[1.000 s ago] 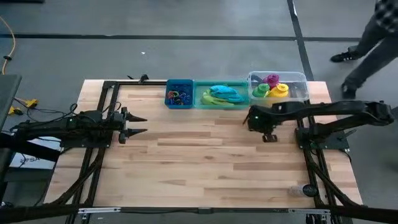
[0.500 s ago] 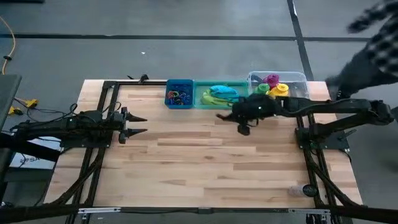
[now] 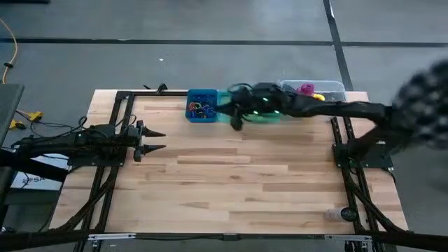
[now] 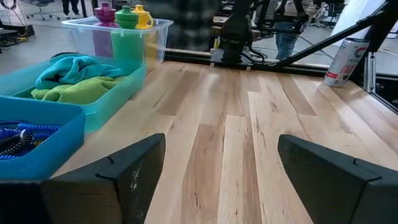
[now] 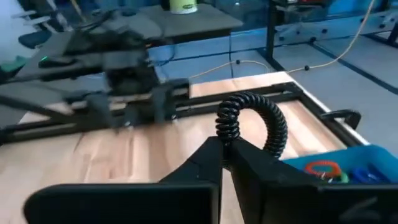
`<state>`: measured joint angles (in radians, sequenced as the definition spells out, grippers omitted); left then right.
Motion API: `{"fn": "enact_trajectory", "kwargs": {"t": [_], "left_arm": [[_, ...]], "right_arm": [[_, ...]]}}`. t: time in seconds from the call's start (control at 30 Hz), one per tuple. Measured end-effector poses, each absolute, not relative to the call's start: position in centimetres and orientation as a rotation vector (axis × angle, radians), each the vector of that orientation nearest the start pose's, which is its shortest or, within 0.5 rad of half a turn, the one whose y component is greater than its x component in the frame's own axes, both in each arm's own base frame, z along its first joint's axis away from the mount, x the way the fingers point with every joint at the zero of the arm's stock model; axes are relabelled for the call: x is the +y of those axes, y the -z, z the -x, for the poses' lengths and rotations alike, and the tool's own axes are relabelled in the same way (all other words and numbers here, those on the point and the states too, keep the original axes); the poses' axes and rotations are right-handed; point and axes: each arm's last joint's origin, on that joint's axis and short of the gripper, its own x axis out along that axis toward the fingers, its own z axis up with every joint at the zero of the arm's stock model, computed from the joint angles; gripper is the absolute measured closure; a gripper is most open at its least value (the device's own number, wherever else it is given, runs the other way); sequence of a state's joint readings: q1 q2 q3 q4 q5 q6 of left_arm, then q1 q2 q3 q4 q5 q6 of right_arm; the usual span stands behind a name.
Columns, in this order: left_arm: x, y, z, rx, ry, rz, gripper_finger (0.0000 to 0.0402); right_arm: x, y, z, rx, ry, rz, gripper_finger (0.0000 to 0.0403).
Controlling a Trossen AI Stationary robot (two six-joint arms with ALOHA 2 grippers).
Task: Pick & Place Sports Items
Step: Put the black spring keychain into the blue bin
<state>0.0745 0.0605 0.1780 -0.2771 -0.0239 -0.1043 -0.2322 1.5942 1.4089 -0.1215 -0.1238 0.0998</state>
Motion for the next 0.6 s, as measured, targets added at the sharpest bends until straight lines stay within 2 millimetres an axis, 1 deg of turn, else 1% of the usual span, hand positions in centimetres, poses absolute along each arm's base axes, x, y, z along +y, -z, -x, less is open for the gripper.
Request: {"fn": "enact_trajectory", "kwargs": {"t": [0.13, 0.3, 0.43, 0.6], "left_arm": [[0.7, -19.2, -8.8, 0.154, -0.107, 0.108, 0.0148], [0.7, -19.2, -8.8, 0.154, -0.107, 0.108, 0.0148], [0.7, -19.2, -8.8, 0.155, -0.107, 0.108, 0.0148], [0.7, -19.2, -8.8, 0.155, -0.106, 0.108, 0.0148]], "right_arm": [[-10.8, -35.0, -38.8, 0.288, 0.161, -0.189, 0.0402], [-14.0, -33.6, -41.5, 0.256, 0.216, -0.193, 0.0402], [-16.1, -31.9, -43.1, 0.229, 0.252, -0.196, 0.0402], [-18.5, -28.6, -44.3, 0.252, 0.294, -0.235, 0.0402]]}}
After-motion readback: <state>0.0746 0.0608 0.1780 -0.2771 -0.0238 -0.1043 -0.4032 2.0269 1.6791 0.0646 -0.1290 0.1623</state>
